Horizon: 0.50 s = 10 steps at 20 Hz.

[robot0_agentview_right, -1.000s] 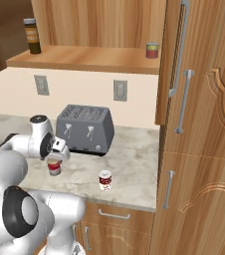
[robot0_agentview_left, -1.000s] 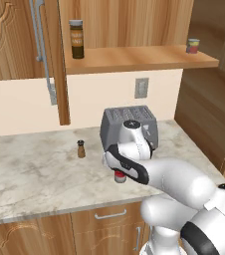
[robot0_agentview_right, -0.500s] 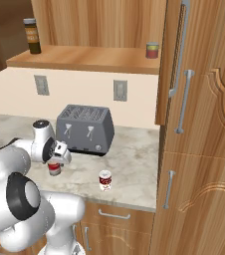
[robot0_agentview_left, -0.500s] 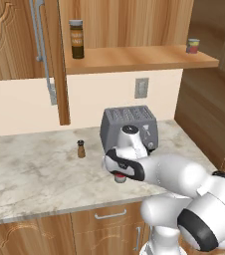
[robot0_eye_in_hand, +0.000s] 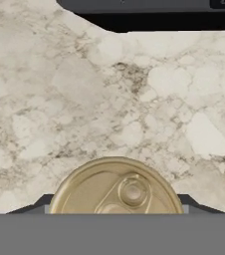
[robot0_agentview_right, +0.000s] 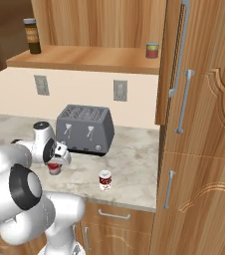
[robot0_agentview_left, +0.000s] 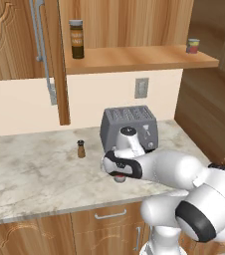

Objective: Pick the cans from the counter and place them in their designated side in the cabinet.

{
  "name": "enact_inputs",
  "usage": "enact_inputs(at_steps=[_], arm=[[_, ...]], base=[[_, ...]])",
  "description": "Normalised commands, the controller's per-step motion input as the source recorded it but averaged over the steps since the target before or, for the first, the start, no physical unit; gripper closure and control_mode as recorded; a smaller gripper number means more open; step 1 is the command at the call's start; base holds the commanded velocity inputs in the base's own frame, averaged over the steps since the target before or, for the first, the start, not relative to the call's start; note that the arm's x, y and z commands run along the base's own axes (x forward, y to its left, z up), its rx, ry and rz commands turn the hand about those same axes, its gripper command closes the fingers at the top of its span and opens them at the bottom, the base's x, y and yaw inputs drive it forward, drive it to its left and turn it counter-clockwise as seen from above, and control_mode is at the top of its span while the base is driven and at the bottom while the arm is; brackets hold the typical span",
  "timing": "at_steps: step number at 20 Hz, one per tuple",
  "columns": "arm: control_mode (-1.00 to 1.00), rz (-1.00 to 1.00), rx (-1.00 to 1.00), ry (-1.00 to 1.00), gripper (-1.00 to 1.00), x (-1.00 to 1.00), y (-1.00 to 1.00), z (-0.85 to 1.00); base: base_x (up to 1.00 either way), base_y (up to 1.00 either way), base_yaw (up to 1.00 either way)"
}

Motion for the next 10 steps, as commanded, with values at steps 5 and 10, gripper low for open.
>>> enact_inputs(at_steps=[5, 10], arm=[[-1.00, 0.00, -0.01, -0.12, 1.00, -0.11, -0.16, 0.37], [-1.00, 0.00, -0.01, -0.13, 1.00, -0.17, -0.31, 0.59]], base=[[0.00, 0.00, 0.00], [0.00, 0.00, 0.00]])
